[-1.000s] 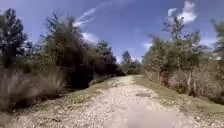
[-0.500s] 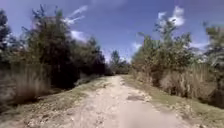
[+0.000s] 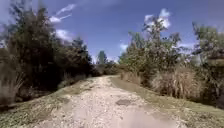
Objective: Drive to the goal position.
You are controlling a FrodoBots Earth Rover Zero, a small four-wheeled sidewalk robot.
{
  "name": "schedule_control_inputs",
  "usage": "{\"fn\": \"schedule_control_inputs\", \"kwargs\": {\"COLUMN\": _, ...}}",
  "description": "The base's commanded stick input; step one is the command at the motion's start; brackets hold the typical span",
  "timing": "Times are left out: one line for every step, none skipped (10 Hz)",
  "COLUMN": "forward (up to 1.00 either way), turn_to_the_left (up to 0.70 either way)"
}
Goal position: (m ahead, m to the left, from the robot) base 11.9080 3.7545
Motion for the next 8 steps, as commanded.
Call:
{"fn": "schedule_control_inputs", "kwargs": {"forward": 0.7, "turn_to_the_left": 0.0}}
{"fn": "schedule_control_inputs", "kwargs": {"forward": 0.7, "turn_to_the_left": 0.0}}
{"fn": "schedule_control_inputs", "kwargs": {"forward": 0.7, "turn_to_the_left": 0.0}}
{"fn": "schedule_control_inputs", "kwargs": {"forward": 0.7, "turn_to_the_left": 0.0}}
{"fn": "schedule_control_inputs", "kwargs": {"forward": 0.7, "turn_to_the_left": 0.0}}
{"fn": "schedule_control_inputs", "kwargs": {"forward": 0.7, "turn_to_the_left": 0.12}}
{"fn": "schedule_control_inputs", "kwargs": {"forward": 0.7, "turn_to_the_left": 0.27}}
{"fn": "schedule_control_inputs", "kwargs": {"forward": 0.7, "turn_to_the_left": 0.27}}
